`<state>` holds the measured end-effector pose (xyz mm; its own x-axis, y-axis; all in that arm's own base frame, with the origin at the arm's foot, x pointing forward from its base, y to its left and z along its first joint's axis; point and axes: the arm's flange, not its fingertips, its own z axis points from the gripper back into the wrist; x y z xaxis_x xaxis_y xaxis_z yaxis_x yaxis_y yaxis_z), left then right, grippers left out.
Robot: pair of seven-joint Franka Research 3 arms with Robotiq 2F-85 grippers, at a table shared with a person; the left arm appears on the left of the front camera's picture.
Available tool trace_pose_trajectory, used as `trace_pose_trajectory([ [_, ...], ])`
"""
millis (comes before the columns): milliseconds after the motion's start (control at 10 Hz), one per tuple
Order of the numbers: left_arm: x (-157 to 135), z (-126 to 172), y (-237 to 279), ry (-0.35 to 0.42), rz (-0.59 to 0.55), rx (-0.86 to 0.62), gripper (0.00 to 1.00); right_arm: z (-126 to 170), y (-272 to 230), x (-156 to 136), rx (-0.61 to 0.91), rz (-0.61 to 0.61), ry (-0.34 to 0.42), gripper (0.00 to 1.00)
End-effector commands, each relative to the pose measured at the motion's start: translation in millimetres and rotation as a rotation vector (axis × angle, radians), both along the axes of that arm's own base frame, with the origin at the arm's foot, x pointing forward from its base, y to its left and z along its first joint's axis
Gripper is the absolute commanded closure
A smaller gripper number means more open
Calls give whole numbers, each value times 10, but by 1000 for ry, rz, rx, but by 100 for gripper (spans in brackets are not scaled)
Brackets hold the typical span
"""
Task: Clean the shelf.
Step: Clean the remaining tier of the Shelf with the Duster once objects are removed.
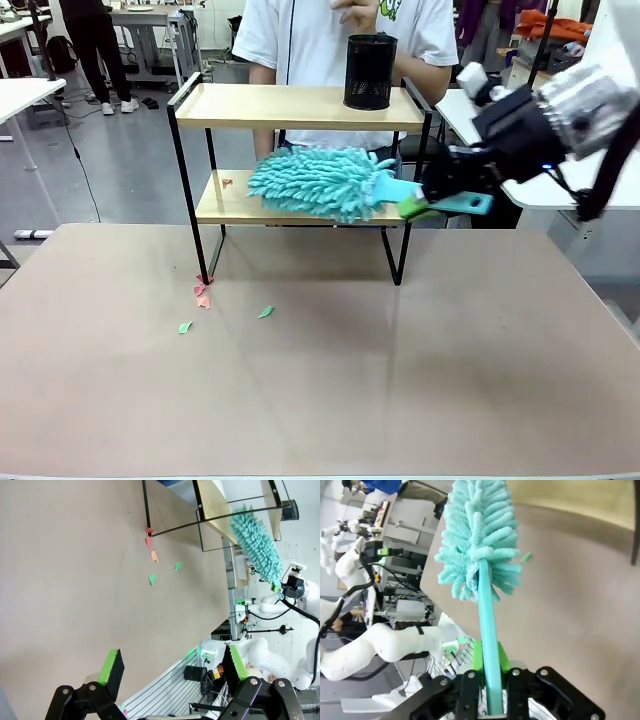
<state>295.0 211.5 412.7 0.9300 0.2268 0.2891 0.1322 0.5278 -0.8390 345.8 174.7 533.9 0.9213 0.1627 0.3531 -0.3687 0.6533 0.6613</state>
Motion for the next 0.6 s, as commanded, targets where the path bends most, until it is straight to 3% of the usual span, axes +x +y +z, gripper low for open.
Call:
trace_pose_trajectory([
  [0,13,8,-3,-37,-4,-17,0,-3,293,282,-6,-53,-22,96],
  [100,13,8,-3,-37,-4,-17,0,18,366,274,13,-91,-84,96],
  [200,13,8,-3,-37,-4,-17,0,-9,176,110,-10,-11,-18,96],
  [400,13,8,-3,-37,-4,-17,0,-9,176,110,-10,-11,-18,96],
  [500,13,8,-3,-37,-4,-17,0,-41,262,206,-14,-19,-40,89],
])
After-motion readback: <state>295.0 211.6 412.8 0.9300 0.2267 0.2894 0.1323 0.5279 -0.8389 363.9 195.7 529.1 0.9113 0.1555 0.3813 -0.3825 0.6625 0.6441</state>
